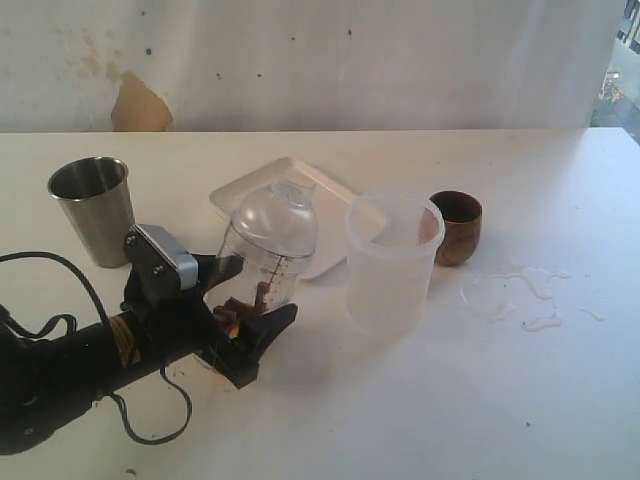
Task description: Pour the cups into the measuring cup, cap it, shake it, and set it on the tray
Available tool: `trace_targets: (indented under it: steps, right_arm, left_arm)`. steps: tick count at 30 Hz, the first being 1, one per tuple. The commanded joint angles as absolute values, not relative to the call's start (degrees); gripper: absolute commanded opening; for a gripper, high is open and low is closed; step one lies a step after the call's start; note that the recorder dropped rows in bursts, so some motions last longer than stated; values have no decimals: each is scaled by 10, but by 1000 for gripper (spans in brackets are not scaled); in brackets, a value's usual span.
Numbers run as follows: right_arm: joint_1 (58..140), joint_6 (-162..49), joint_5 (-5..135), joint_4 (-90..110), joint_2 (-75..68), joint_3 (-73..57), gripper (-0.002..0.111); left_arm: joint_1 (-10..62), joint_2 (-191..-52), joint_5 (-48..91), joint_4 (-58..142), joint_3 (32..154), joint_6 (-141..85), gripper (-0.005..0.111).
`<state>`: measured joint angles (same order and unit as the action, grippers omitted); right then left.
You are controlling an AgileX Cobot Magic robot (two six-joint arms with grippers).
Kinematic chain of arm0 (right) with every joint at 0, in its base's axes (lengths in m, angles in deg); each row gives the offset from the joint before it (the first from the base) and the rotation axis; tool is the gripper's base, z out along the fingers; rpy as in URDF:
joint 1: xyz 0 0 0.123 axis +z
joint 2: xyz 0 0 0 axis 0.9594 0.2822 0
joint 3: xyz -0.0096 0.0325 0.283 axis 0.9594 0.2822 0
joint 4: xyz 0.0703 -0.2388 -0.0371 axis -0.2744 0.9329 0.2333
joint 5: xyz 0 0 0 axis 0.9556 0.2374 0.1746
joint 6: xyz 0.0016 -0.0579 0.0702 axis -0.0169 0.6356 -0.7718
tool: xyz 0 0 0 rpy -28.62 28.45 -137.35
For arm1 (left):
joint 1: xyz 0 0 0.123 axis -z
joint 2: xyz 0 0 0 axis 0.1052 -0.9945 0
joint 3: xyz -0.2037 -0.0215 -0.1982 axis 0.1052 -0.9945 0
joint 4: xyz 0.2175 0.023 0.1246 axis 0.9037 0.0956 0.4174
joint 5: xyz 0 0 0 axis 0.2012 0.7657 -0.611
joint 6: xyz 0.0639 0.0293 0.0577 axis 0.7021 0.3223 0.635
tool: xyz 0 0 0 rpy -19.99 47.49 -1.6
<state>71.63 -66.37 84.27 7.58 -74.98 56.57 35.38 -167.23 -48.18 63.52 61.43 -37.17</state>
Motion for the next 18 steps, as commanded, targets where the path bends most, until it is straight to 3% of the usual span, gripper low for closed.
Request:
trace_targets:
  steps: [1, 18]
  right_arm:
    - [718, -667, 837, 76, -752, 569, 0]
    - [718, -667, 837, 76, -752, 569, 0]
  left_arm:
    - [352, -1670, -484, 633, 615, -339, 0]
    - [330, -1603, -484, 651, 608, -326, 0]
